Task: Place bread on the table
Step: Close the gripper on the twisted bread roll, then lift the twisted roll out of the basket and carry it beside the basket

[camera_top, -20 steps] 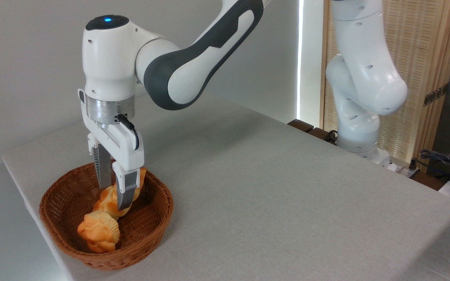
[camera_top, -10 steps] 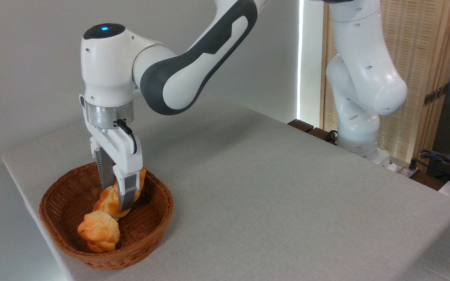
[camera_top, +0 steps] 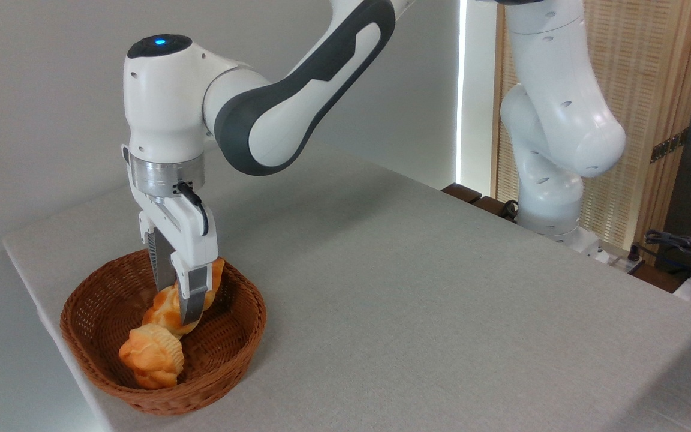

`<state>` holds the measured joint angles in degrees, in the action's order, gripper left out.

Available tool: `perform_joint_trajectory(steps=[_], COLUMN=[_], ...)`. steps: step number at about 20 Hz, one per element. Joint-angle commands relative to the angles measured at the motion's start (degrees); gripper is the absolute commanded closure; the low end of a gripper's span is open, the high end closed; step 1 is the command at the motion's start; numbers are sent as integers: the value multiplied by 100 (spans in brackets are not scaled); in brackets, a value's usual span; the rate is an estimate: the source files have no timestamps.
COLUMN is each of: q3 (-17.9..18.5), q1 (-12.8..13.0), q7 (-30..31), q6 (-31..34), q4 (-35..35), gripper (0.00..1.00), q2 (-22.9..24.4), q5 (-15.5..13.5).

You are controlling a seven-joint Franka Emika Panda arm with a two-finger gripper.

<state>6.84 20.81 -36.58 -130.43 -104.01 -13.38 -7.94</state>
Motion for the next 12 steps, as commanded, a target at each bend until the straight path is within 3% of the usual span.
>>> perform_joint_trajectory(steps=[1, 12], q3=[19, 28], q1=[-7, -33], q7=[-69, -7], q6=[9, 201], q4=[65, 65], gripper=[52, 52], q2=[19, 265], q5=[65, 21])
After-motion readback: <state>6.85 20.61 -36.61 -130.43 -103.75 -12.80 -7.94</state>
